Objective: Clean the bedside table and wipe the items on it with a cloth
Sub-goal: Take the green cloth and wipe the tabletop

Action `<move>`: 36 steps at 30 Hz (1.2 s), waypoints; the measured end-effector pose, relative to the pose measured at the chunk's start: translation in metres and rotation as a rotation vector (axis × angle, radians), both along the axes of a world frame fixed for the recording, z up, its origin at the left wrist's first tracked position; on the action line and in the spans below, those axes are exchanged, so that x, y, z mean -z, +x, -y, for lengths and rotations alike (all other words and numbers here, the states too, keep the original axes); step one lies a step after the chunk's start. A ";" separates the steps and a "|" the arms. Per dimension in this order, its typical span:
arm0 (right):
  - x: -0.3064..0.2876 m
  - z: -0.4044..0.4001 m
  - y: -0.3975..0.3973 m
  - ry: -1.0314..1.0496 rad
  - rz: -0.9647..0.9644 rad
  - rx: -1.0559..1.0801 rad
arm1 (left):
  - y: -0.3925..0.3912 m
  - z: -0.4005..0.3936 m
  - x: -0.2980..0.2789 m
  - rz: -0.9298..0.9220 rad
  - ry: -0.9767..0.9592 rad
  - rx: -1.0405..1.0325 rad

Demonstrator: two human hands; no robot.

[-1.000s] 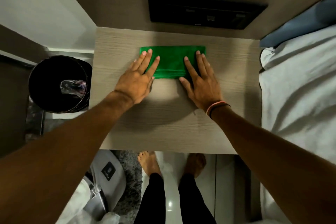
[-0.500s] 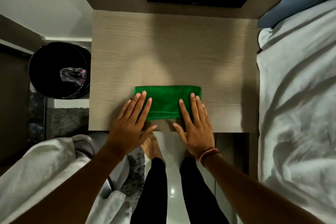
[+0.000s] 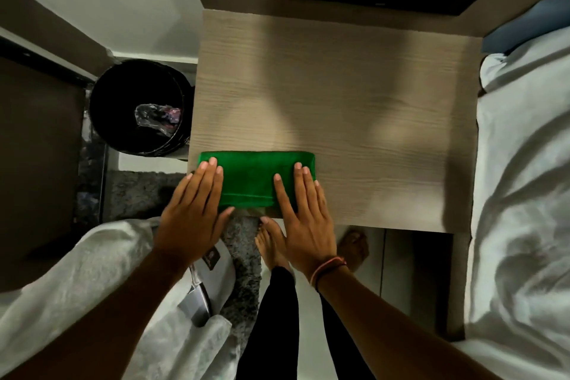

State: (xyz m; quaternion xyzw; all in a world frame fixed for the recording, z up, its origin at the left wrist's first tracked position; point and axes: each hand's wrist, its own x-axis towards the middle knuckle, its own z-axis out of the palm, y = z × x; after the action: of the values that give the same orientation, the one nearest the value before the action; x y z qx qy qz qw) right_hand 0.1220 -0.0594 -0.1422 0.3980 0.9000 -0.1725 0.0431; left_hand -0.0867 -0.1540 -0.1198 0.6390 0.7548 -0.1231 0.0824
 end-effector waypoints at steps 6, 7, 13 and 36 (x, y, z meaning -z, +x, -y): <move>0.005 -0.010 -0.036 0.013 0.003 0.008 | -0.031 -0.010 0.003 0.002 0.007 -0.039; 0.006 -0.013 -0.041 0.017 -0.004 0.017 | -0.035 -0.014 0.004 0.001 0.008 -0.035; 0.008 -0.061 -0.077 0.043 -0.043 0.031 | -0.070 -0.057 0.009 0.019 0.076 -0.035; -0.040 -0.205 -0.182 -0.068 -0.047 -0.117 | -0.070 -0.125 -0.010 0.041 0.224 -0.160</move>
State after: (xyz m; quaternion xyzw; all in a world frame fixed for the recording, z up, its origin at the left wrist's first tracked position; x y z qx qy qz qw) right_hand -0.0604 0.1458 -0.1022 0.3391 0.9161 -0.2093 0.0456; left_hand -0.1564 -0.0290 -0.1101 0.5843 0.8105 -0.0180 0.0358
